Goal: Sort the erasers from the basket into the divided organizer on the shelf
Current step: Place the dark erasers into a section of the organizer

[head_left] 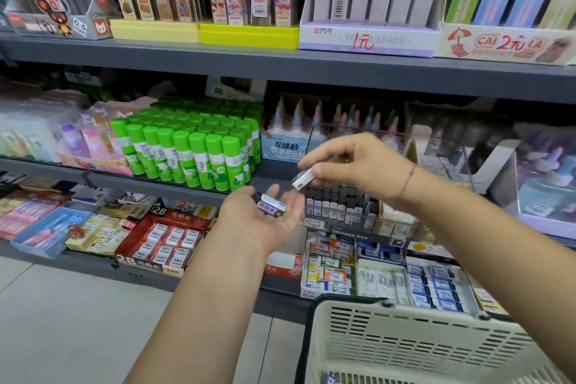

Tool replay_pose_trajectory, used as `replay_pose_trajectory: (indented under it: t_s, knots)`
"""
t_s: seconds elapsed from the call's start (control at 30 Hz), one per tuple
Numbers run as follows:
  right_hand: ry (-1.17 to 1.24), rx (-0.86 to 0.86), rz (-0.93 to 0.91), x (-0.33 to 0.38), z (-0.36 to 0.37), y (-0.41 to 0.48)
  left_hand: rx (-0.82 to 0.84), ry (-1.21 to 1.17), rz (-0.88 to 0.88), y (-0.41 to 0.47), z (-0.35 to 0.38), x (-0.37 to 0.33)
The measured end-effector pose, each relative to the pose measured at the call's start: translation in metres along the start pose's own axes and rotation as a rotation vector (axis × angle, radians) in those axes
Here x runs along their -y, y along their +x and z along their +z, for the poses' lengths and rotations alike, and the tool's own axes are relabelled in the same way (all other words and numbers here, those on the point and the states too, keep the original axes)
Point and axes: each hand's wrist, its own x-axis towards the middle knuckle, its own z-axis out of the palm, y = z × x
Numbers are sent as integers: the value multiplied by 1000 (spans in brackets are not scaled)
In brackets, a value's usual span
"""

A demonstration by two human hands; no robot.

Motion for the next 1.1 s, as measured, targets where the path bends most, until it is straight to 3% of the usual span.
replay_pose_trajectory:
  t_s: [0.07, 0.17, 0.43, 0.67, 0.9, 1.0, 1.1]
  knots:
    - [-229, -80, 12, -7, -11, 6, -40, 8, 25, 2, -3, -3]
    - [-568, -45, 63, -23, -11, 11, -56, 13, 57, 3, -4, -4]
    - [-768, 57, 4, -35, 13, 23, -51, 9, 75, -2, -1, -1]
    - [-765, 196, 47, -39, 19, 21, -42, -9, 85, -4, 2, -2]
    - [-659, 195, 126, -45, 20, 18, -33, 35, 42, -1, 0, -1]
    - [-682, 171, 130, -40, 15, 15, 4, 86, 1, 4, -2, -1]
    - [-686, 27, 34, -31, 7, 13, 50, 136, -33, 7, -2, 1]
